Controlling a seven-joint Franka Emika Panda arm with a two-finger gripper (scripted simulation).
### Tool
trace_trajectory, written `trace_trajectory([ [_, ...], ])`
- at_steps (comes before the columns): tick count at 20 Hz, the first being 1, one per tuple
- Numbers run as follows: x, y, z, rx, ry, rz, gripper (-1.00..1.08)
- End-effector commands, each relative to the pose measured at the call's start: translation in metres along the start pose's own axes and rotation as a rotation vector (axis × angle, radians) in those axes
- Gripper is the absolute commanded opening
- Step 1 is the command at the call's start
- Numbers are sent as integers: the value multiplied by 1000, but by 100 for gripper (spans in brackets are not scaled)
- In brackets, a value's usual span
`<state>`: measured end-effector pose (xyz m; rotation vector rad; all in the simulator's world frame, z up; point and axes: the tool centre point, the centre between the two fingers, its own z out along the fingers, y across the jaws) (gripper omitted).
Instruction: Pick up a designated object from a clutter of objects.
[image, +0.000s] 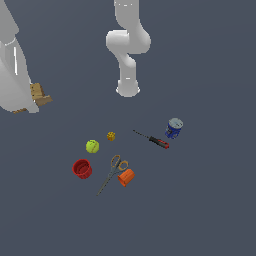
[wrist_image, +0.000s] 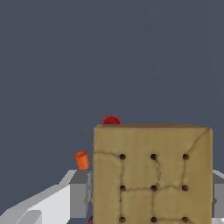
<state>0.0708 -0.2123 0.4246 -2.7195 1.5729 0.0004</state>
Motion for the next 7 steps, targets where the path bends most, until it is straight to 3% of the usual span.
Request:
trace_trajectory([
  [1,3,1,-6,0,0,-1,-100],
  [7,7,2,-11,0,0,-1,-100],
])
